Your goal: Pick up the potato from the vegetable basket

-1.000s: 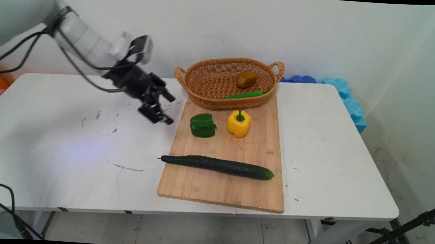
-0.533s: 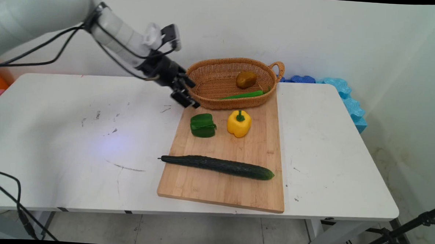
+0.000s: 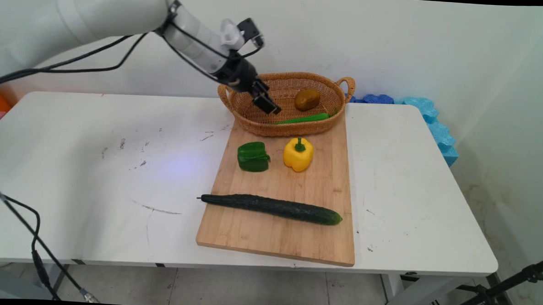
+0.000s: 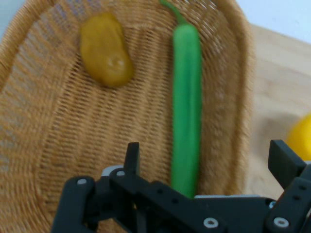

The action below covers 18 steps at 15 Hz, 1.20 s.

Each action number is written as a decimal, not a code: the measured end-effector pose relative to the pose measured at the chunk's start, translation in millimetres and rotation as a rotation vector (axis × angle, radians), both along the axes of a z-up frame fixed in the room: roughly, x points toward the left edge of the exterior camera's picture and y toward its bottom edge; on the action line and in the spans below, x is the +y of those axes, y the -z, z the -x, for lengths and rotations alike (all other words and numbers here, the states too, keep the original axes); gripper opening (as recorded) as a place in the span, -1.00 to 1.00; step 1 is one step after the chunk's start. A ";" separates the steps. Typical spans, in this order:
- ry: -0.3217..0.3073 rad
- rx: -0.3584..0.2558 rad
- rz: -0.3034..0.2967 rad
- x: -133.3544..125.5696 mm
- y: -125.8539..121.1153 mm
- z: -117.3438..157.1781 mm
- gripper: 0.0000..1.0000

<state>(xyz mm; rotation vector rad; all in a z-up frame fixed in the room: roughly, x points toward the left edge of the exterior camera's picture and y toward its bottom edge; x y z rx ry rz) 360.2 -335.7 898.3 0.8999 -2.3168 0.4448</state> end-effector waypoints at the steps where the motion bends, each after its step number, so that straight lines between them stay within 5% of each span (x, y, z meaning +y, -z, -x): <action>1: -0.013 0.002 0.005 -7.9 1.9 4.2 1.00; 18: -0.192 0.049 0.033 -117.6 66.8 58.6 1.00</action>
